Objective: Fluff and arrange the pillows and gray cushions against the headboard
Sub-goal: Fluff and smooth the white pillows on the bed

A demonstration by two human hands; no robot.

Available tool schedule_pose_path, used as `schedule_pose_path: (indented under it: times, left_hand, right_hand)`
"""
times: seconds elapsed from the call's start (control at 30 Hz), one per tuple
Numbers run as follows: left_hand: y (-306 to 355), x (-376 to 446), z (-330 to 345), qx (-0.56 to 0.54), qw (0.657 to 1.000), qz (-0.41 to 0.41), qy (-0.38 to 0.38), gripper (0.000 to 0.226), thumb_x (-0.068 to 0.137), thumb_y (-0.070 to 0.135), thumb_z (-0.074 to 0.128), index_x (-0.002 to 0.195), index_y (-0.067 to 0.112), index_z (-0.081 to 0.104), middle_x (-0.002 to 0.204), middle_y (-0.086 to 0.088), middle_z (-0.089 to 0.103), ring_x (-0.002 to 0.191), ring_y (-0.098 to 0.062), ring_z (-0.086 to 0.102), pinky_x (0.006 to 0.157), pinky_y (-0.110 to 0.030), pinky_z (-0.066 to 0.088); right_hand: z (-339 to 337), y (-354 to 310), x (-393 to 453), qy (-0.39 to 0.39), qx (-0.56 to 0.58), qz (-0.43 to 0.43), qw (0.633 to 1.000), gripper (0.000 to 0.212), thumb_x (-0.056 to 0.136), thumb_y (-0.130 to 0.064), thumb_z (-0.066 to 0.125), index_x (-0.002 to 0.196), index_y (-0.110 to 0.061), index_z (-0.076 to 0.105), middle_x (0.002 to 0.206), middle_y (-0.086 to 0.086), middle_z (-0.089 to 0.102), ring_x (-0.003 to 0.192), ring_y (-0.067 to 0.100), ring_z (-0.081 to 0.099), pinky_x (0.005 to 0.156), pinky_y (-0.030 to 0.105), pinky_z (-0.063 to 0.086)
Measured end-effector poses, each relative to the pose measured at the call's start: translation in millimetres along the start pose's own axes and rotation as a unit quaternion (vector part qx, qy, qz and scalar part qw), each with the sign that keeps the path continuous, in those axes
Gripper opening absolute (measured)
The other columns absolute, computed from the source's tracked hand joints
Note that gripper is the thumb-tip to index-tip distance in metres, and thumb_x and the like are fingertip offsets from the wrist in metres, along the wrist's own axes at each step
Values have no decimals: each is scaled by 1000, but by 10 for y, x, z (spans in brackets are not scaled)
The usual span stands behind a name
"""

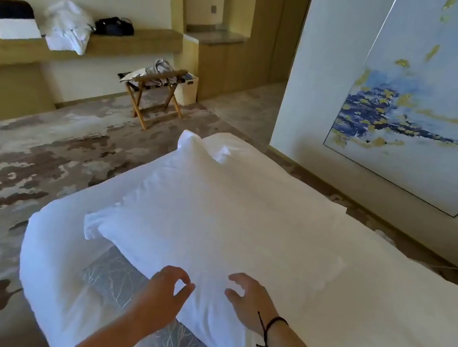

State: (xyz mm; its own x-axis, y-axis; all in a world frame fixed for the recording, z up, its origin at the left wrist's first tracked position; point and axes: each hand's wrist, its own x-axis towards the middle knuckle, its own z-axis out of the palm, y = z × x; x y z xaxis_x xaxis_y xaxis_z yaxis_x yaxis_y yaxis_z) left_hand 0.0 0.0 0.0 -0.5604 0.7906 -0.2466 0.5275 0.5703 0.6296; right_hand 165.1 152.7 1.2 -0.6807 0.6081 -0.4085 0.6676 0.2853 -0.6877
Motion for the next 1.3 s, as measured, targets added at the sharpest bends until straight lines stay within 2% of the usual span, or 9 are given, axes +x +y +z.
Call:
schedule_pose_path:
  times: [0.2,0.37,0.47,0.63,0.77,0.83,0.93,1.07,1.3]
  left_hand:
    - [62,1717,6,176,967,176,63,41,95,57,44,125,31,56,149,4,46,141,-17,36,115,-37,28]
    - [-108,2816,190,284,931,215,79,64,97,63,24,153,33,28,165,2,17,152,-22,11,122,-47,5]
    - [-504,2939,439,280,926,230,109,66,97,64,20,156,33,19,165,2,12,153,-20,7,122,-49,7]
    - [-905,2936,603,272,925,239,117,69,98,63,20,158,30,10,167,3,2,153,-20,2,122,-49,7]
    - [-1022,2823,652,280,918,255,115,70,99,61,22,158,27,9,167,0,4,153,-23,3,122,-49,5]
    - [-1053,2748,684,283,917,259,109,70,99,60,21,158,25,10,167,-1,4,153,-24,4,122,-50,5]
    - [-1085,2590,695,282,917,270,83,70,99,59,20,158,23,12,167,-3,6,153,-26,7,122,-51,6]
    - [-1098,2263,629,275,922,268,56,69,99,58,21,157,21,19,166,-4,10,152,-26,10,121,-53,9]
    - [-458,1904,-93,239,886,375,131,59,97,57,41,146,25,46,152,-11,41,141,-32,35,119,-57,15]
  right_hand:
    - [-245,-24,1077,83,-52,52,994,42,98,-34,50,139,-29,44,142,-4,48,126,16,49,99,24,38]
    - [-449,55,1910,188,-60,33,980,27,93,-25,55,119,-32,58,131,0,54,120,22,53,97,35,44]
    - [-611,171,2320,191,-114,41,974,42,95,-40,51,136,-31,47,143,-3,45,125,19,50,101,32,40]
    - [-902,186,2916,174,-95,144,970,75,82,-71,44,143,-27,39,145,-1,46,127,22,49,100,38,41]
    - [-919,183,3075,116,-43,221,967,101,60,-90,43,144,-35,35,135,-12,47,121,22,51,75,38,47]
    - [-861,223,3076,90,1,222,971,91,57,-86,55,131,-32,54,126,-14,58,111,16,60,79,36,50]
    - [-754,310,2952,83,75,202,973,54,59,-68,70,91,-25,74,84,-8,76,75,13,73,81,36,57]
    - [-576,271,2574,73,50,175,980,35,67,-58,70,67,-23,66,61,-7,69,63,15,68,62,29,48]
    - [-163,-30,1616,112,-26,106,988,48,92,-35,55,50,-17,39,47,-4,42,49,14,43,50,27,32]
